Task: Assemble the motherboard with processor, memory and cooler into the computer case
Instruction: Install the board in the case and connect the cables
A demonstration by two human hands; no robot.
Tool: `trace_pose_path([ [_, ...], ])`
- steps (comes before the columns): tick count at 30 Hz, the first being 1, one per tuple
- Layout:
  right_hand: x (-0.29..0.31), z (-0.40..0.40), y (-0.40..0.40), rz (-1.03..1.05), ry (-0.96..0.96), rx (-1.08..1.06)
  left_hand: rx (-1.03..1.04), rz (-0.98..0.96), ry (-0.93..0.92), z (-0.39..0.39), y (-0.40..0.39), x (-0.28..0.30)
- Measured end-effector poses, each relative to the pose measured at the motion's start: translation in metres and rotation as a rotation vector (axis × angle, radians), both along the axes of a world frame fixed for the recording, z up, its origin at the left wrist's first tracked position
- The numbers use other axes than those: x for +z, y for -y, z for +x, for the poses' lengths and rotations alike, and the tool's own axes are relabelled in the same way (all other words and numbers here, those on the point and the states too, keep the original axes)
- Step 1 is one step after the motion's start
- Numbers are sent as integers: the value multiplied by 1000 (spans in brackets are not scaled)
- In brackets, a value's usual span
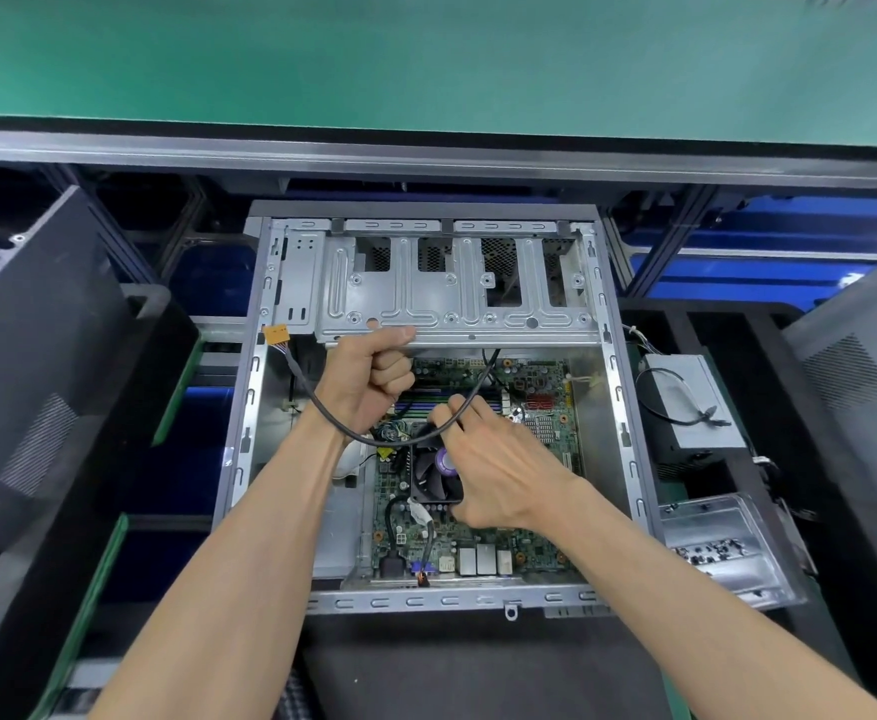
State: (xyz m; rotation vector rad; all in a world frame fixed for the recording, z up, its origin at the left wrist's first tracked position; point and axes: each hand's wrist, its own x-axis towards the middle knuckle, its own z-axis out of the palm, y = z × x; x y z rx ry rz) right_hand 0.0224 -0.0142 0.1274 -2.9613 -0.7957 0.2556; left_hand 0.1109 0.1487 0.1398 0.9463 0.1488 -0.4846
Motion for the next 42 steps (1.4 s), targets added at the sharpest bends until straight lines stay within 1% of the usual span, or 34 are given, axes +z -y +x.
trace_pose_path([
  [4,0,3,2,40,-20,-1,-12,-6,-1,0,0,1],
  [8,-1,3,2,37,3,20,-12,-13,-23,2,1,1],
  [15,-1,6,2,34,-47,-18,-17,-3,-8,2,-1,0],
  [27,-5,4,1,34,4,4,-34,-8,13,2,-1,0],
  [35,-7,10,1,69,-19,31,-46,-36,-3,9,0,-5],
  [42,-9,18,2,54,-61,26,-15,-10,-39,22,1,-17],
])
